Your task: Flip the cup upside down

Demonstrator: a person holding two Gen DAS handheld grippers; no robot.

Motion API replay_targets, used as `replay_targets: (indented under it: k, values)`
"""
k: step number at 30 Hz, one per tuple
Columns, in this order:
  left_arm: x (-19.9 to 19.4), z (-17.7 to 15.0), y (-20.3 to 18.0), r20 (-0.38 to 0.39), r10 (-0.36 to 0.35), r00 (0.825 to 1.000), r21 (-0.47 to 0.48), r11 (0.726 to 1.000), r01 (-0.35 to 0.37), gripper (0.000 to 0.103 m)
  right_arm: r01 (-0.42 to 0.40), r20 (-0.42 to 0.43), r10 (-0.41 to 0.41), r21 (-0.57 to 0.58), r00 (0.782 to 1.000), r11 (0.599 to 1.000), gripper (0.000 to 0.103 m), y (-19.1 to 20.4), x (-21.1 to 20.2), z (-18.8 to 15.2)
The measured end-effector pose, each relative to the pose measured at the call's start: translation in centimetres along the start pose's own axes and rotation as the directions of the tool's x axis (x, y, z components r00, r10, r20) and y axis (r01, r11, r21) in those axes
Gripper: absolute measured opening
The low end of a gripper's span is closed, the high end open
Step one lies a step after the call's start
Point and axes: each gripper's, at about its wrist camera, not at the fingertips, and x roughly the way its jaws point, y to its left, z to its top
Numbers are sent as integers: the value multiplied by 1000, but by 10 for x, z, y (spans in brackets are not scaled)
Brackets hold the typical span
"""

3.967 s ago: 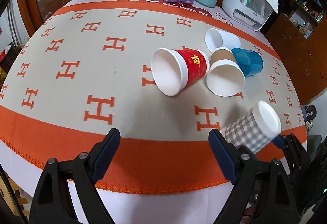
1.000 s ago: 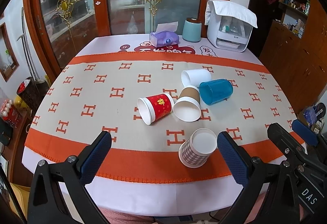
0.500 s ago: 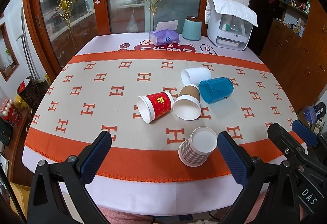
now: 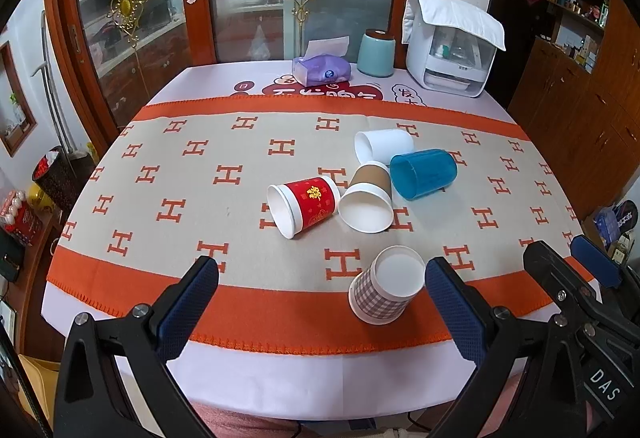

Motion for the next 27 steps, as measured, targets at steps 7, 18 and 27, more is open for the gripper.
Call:
replay_targets:
  k: [7,18,27]
  values:
    - [0,0,0,1,-1,1000,0,1000,1,102,0,0,0,0,1000,1000,77,0,0,0]
    - [0,0,0,-2,0,1000,0,1000,0,102,-1,-2,1,1,1000,1000,77,-1,0,1]
    - [2,-3,5,-8,4,1000,1,1000,-4,102,-1,-5,1,3,1000,1000,77,0,1,-2]
